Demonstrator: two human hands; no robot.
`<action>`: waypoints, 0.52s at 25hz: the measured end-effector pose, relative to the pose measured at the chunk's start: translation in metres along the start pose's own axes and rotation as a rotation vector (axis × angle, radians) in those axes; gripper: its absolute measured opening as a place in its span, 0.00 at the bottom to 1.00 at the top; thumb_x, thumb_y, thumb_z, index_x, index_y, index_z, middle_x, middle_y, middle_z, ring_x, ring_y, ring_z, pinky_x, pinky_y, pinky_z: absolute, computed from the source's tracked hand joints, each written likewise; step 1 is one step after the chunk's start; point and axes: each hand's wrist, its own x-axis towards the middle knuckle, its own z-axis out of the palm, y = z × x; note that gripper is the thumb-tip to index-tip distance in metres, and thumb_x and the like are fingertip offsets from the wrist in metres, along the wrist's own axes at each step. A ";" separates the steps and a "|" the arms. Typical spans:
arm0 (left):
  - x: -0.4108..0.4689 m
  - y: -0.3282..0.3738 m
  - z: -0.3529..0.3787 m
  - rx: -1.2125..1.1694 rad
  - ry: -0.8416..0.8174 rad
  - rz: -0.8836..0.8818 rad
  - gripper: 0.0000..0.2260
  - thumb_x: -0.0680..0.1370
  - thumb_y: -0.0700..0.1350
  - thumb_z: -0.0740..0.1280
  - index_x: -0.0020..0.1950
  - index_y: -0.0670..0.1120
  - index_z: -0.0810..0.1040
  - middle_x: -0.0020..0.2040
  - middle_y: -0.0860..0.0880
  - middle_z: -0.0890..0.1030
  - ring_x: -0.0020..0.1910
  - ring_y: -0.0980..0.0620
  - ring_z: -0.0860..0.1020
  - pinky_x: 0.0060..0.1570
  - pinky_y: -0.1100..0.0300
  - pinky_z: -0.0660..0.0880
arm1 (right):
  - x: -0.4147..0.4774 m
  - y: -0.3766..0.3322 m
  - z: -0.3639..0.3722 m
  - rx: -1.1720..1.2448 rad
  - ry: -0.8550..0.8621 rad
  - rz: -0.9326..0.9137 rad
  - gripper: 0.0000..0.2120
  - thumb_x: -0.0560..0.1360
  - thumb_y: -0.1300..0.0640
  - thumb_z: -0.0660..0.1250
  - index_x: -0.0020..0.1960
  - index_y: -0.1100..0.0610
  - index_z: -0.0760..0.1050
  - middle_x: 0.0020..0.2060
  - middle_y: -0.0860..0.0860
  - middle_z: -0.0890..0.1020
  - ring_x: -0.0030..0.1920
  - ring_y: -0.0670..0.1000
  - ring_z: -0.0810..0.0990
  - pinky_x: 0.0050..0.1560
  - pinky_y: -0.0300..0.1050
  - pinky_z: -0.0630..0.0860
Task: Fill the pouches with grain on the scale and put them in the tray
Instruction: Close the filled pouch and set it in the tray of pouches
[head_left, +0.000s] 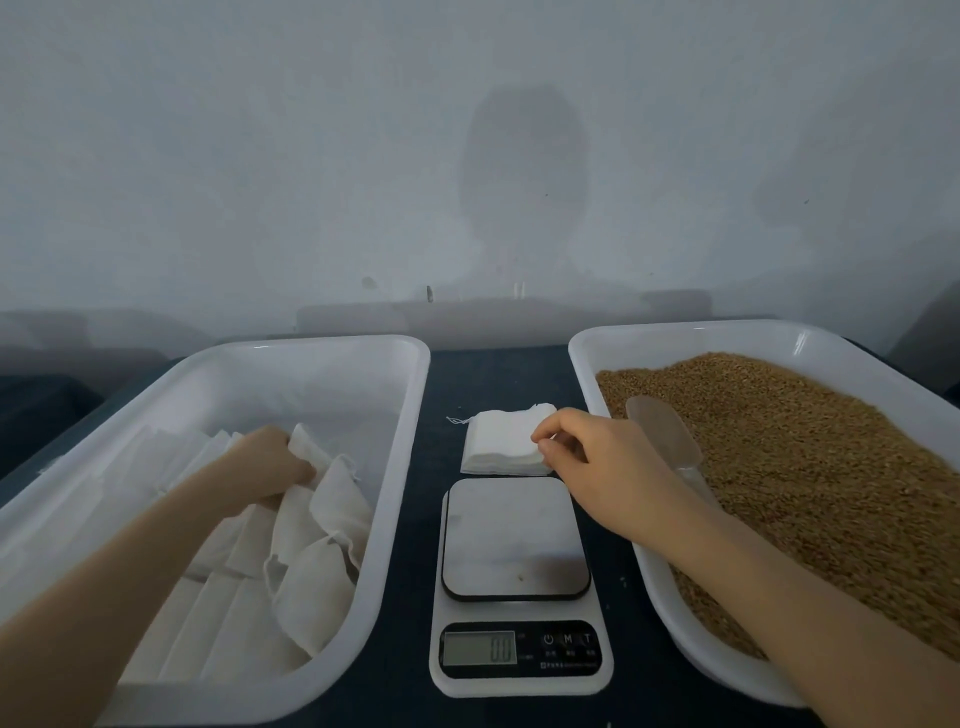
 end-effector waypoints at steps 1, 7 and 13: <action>-0.001 0.002 -0.002 -0.005 -0.021 -0.010 0.04 0.74 0.36 0.69 0.45 0.35 0.77 0.41 0.38 0.80 0.36 0.44 0.79 0.29 0.58 0.77 | 0.000 0.000 0.000 -0.003 0.007 0.001 0.07 0.80 0.54 0.60 0.55 0.50 0.75 0.42 0.44 0.80 0.40 0.41 0.78 0.37 0.30 0.72; -0.013 0.052 0.000 0.417 0.380 0.262 0.17 0.79 0.48 0.63 0.67 0.45 0.69 0.60 0.43 0.78 0.59 0.40 0.75 0.57 0.49 0.72 | 0.001 0.002 -0.001 -0.066 -0.016 -0.014 0.08 0.80 0.55 0.59 0.54 0.52 0.76 0.43 0.46 0.80 0.38 0.41 0.76 0.38 0.34 0.73; -0.020 0.147 0.081 0.767 0.131 0.711 0.10 0.81 0.49 0.59 0.53 0.44 0.77 0.53 0.46 0.81 0.52 0.45 0.78 0.45 0.57 0.67 | -0.006 -0.001 -0.001 -0.305 -0.315 -0.170 0.12 0.80 0.53 0.57 0.57 0.49 0.78 0.50 0.48 0.81 0.46 0.47 0.79 0.46 0.39 0.73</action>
